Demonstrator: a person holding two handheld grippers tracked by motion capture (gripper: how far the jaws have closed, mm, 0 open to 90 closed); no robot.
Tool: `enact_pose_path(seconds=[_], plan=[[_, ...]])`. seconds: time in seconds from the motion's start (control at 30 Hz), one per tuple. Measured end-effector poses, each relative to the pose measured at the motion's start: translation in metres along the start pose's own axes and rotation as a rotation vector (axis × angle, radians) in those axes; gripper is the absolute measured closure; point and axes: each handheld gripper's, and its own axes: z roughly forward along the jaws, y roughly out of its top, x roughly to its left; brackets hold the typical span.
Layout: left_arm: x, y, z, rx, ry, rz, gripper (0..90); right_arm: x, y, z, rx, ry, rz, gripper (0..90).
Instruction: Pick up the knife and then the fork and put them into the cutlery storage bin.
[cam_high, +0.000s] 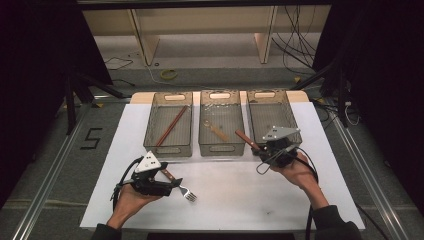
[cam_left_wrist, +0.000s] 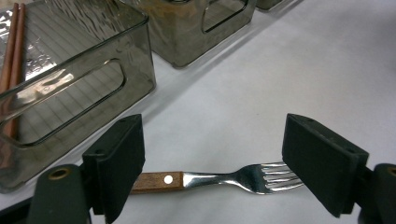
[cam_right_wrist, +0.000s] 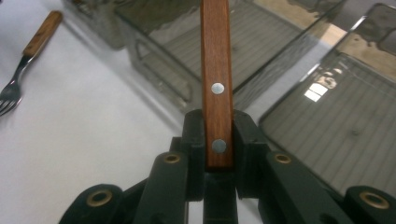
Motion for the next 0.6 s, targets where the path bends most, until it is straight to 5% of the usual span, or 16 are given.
enact_pose_path(seconds=[0.23,0.6], plan=[[0.001,-0.006,-0.001,-0.009,-0.001,-0.016,19.5,-0.023,0.011,0.003,0.005,-0.069,0.058,77.9],[-0.001,-0.010,-0.005,-0.057,-0.002,-0.037,18.9,-0.053,0.027,0.007,0.009,-0.112,0.134,77.9]])
